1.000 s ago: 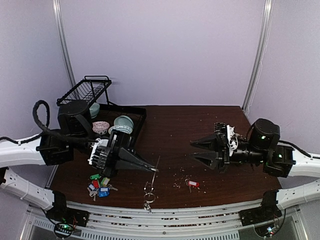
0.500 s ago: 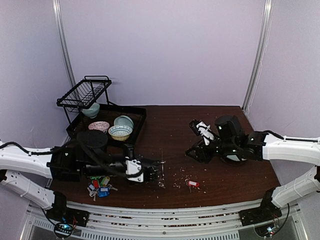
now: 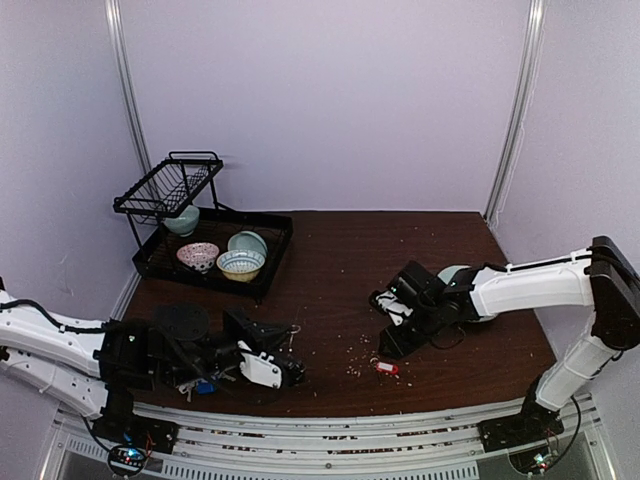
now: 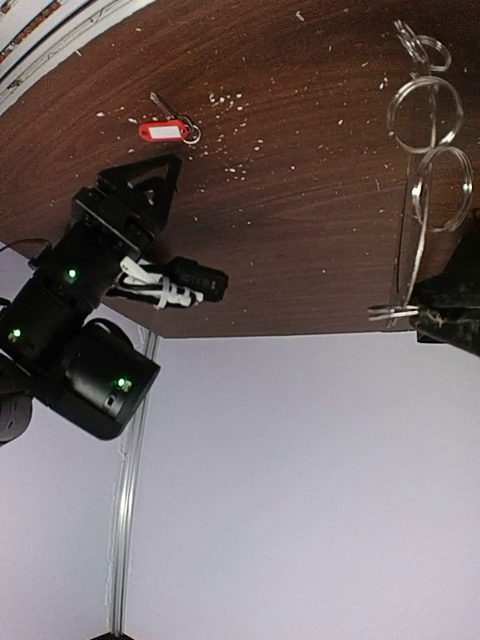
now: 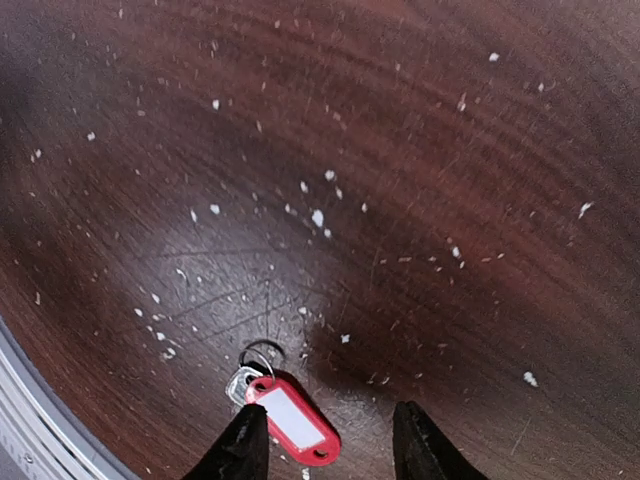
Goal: Put the keys on the keyring
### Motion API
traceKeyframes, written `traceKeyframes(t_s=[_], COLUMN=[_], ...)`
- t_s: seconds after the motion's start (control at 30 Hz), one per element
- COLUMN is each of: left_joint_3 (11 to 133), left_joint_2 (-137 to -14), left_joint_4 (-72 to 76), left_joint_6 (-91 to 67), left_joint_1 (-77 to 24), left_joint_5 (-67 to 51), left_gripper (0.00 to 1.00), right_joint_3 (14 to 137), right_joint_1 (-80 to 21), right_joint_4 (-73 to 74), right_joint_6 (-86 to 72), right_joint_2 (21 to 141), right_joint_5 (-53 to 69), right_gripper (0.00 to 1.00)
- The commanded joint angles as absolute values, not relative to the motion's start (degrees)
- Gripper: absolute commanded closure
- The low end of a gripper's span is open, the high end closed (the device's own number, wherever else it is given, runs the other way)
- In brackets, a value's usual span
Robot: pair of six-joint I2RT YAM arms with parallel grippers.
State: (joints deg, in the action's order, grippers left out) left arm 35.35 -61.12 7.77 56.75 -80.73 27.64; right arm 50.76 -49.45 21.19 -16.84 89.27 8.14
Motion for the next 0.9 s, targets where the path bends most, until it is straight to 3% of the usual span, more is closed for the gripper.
traceKeyframes(t_s=[0.0, 0.33, 0.6, 0.87], left_joint_3=[35.2, 31.5, 31.9, 32.1], left_joint_2=[-57.9, -54.1, -55.1, -55.7], left_joint_4=[9.9, 14.4, 14.0, 13.8], left_joint_6=[57.2, 59.7, 58.8, 58.8], left_joint_1=[-80.9, -80.9, -80.9, -80.9], left_joint_5=[28.4, 28.4, 28.5, 29.1], left_gripper=[1.0, 1.0, 1.0, 1.0], right_joint_3=[52.7, 57.6, 58.2, 57.8], right_joint_1=[-50.0, -48.3, -46.5, -46.6], right_joint_4=[24.7, 27.6, 26.0, 25.1], right_joint_6=[-14.3, -6.8, -5.3, -5.6], right_joint_2=[90.4, 98.2, 100.7, 101.7], right_joint_5=[9.9, 18.0, 23.6, 25.3], right_gripper=[0.56, 0.58, 0.75, 0.84])
